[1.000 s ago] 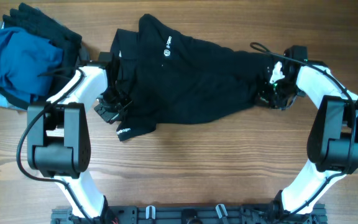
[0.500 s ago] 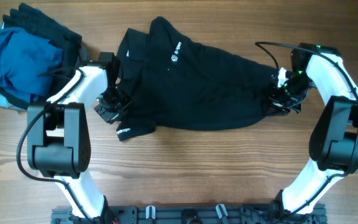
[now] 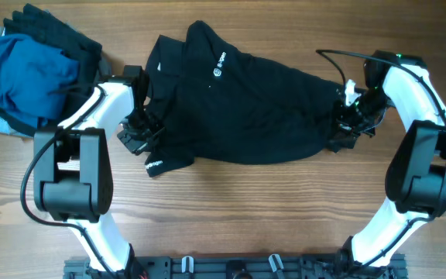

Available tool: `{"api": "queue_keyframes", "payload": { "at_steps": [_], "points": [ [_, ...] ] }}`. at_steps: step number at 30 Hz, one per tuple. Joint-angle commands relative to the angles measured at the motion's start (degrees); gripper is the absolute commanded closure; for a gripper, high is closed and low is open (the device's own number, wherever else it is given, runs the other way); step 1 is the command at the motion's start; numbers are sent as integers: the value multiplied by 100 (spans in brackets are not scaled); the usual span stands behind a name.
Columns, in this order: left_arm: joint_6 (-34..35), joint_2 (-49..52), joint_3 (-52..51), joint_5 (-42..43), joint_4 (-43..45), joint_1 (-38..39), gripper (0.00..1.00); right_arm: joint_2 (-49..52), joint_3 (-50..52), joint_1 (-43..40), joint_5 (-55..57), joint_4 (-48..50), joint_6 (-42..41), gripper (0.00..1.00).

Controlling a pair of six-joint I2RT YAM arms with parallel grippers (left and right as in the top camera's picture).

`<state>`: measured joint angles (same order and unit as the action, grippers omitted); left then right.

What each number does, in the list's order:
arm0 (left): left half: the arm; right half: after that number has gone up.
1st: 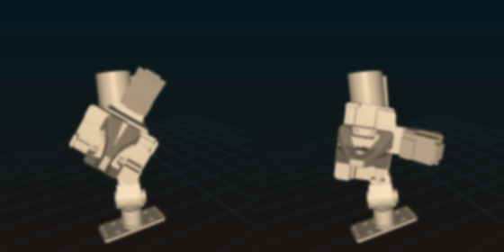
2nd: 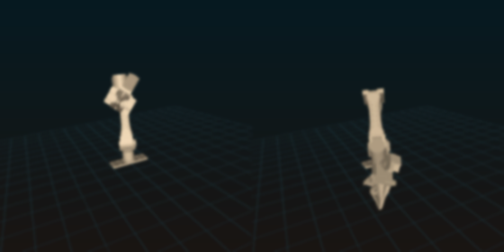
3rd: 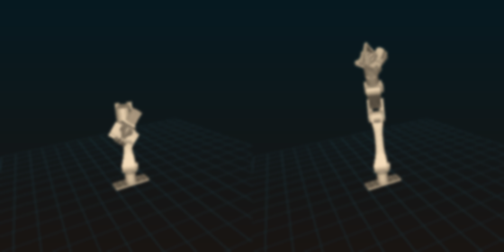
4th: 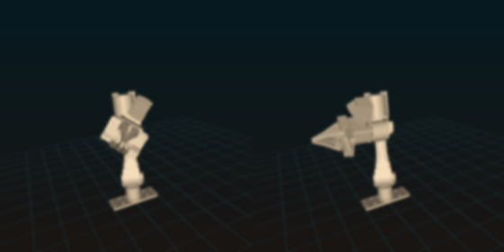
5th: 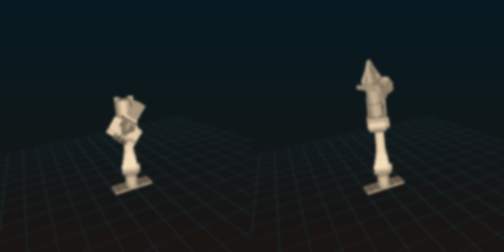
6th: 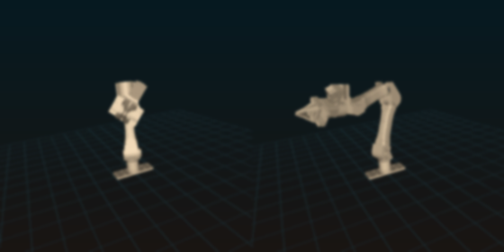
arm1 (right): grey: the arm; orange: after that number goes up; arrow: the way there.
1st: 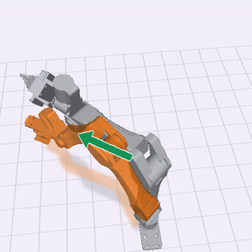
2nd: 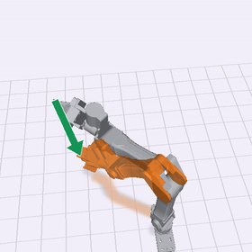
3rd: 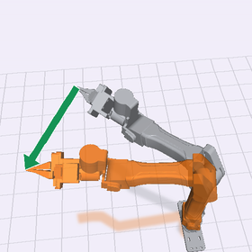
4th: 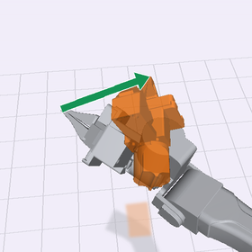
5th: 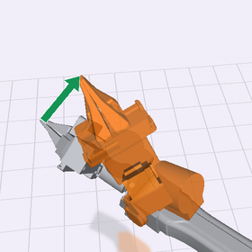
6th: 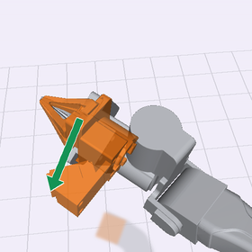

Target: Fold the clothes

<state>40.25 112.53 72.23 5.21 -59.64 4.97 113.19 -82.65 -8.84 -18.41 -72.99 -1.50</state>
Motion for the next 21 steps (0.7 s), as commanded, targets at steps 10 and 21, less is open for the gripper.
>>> {"api": "queue_keyframes", "payload": {
  "at_steps": [10, 21],
  "points": [
    [-1340, -2918, 857, -297, -79, -11, 96, -3126, -490, -254, 26, 398, -164, 96],
    [-1451, -5925, 964, -317, 1379, -579, 96, -5414, -490, -938, 66, 1869, -374, 96]
  ]
}}
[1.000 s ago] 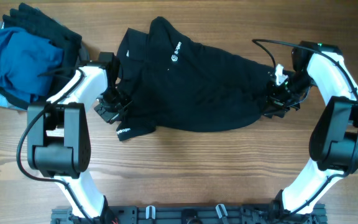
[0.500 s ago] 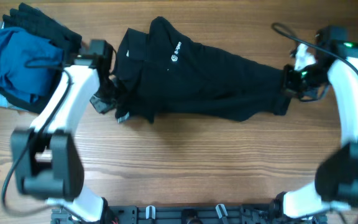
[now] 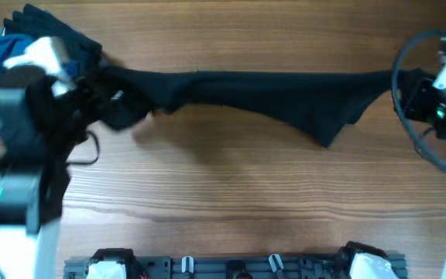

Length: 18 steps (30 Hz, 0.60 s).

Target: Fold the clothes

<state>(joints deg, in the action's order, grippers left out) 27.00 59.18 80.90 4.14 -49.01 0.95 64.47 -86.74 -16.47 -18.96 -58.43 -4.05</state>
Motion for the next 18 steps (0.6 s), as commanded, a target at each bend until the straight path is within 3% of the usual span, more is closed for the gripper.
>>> {"api": "queue_keyframes", "payload": {
  "at_steps": [1, 6, 12, 15, 18],
  "points": [
    [-125, -732, 96, -210, 444, -177, 96, -651, -81, -179, 122, 581, -170, 96],
    [-107, -721, 96, -205, 640, -175, 96, -717, -81, -177, 96, 1237, -223, 96],
    [-109, 616, 96, 321, 1150, -175, 96, 566, -81, -177, -562, 1397, -208, 96],
    [-109, 1698, 96, 398, 2245, -160, 96, 1388, -81, -173, -994, 2144, -258, 96],
    [-7, 2601, 98, 466, 3729, -155, 96, 2074, -81, -173, -1235, 3482, -901, 96]
  ]
}}
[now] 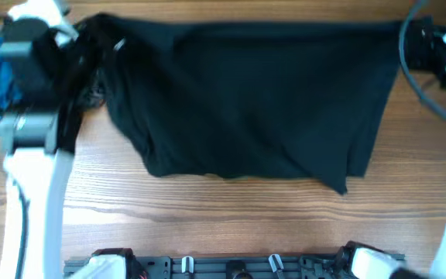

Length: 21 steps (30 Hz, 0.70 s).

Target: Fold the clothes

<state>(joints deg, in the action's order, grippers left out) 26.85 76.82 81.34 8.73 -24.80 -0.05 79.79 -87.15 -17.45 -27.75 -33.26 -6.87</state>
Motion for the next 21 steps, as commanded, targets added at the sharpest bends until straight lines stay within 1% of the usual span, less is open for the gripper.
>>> {"api": "queue_keyframes", "payload": {
  "at_steps": [1, 2, 4, 6, 7, 8, 11, 13, 14, 15, 16, 17, 19, 21],
  "points": [
    [214, 1082, 55, 50, 1812, -55, 96, 686, -39, -74, -385, 1416, -863, 96],
    [483, 1287, 55, 85, 2347, -55, 96, 817, -39, -74, -387, 1965, -1193, 96],
    [855, 1491, 55, 83, 3167, -61, 96, 887, -39, -76, -385, 2675, -1561, 96],
    [966, 1517, 63, 68, 3954, -92, 96, 857, -46, -87, -385, 3390, -1727, 96],
    [966, 1510, 153, 70, 4197, -118, 96, 826, -92, -107, -385, 3550, -1766, 96],
    [964, 1510, 350, 105, 4166, -149, 96, 802, -160, -127, -385, 3545, -1757, 96],
    [793, 1506, 949, 444, 3528, -223, 96, 719, -271, -240, -374, 3093, -1488, 96],
    [595, 1436, 1117, 793, 2747, -238, 96, 693, -271, -317, -313, 2439, -1132, 96],
    [476, 1384, 1126, 863, 2221, -236, 96, 695, -271, -345, -232, 1952, -846, 96],
    [321, 1344, 1126, 861, 1276, -236, 96, 704, -249, -358, 92, 1106, -382, 96],
    [238, 1346, 1126, 861, 195, -236, 96, 732, -223, -356, 551, 426, -133, 96],
    [199, 1379, 1123, 859, -542, -236, 96, 782, -214, -358, 931, -146, 63, 96],
    [184, 1561, 1119, 835, -2376, -232, 96, 968, -208, -358, 1447, -1298, 426, 96],
    [184, 1818, 1016, 837, -3589, -229, 96, 1193, -199, -358, 1663, -2186, 680, 96]
  ]
}}
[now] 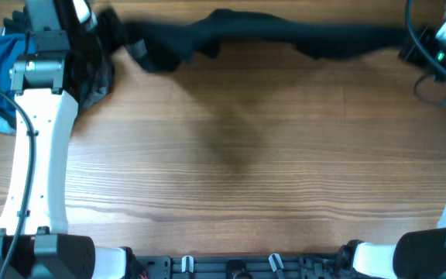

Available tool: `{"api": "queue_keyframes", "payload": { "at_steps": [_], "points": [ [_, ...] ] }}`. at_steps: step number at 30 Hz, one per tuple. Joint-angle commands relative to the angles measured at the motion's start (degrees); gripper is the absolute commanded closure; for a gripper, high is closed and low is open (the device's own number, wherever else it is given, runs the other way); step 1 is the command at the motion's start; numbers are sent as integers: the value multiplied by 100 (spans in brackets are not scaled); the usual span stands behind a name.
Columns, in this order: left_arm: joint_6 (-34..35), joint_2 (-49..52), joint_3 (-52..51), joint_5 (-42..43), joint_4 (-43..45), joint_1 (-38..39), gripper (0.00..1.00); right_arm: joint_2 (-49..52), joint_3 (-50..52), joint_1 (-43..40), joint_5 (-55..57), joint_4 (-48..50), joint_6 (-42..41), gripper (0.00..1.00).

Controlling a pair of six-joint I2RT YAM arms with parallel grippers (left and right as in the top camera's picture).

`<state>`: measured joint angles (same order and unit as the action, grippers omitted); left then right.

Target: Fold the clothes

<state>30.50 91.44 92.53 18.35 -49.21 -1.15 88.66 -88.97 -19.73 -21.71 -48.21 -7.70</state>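
A black shirt hangs stretched in a narrow band across the far side of the table, high toward the camera. My left gripper holds its left end and my right gripper holds its right end; both are shut on the cloth, though the fingers are largely hidden by fabric. The left arm runs up the left side, the right arm up the right edge.
A pile of other clothes, blue with dark pieces behind the left arm, lies at the far left of the wooden table.
The shirt hung spread as a wide sheet over the table's middle; now it is drawn into a thin band at the far edge, with both grippers further back.
The shirt lay crumpled on the table with a gripper at each end. Then it was lifted and pulled taut between the arms. Then it hung spread wide over the table. Now it is a stretched band at the far side.
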Motion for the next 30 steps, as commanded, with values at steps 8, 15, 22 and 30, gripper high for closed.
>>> {"api": "queue_keyframes", "payload": {
  "at_steps": [8, 15, 22, 30],
  "points": [
    [-503, 824, -1912, -59, -2378, 269, 96, 1084, 595, -131, 1908, -2570, 251, 96],
    [-507, 822, -2946, -210, -2498, 393, 96, 1060, 1904, -166, 2190, -2492, -494, 96],
    [-468, 398, -2966, -798, -3095, 387, 96, 625, 2192, -457, 2190, -2492, -750, 96],
    [-439, -105, -2896, -264, -2415, 393, 96, -155, 2159, -487, 693, -2028, 81, 96]
  ]
}}
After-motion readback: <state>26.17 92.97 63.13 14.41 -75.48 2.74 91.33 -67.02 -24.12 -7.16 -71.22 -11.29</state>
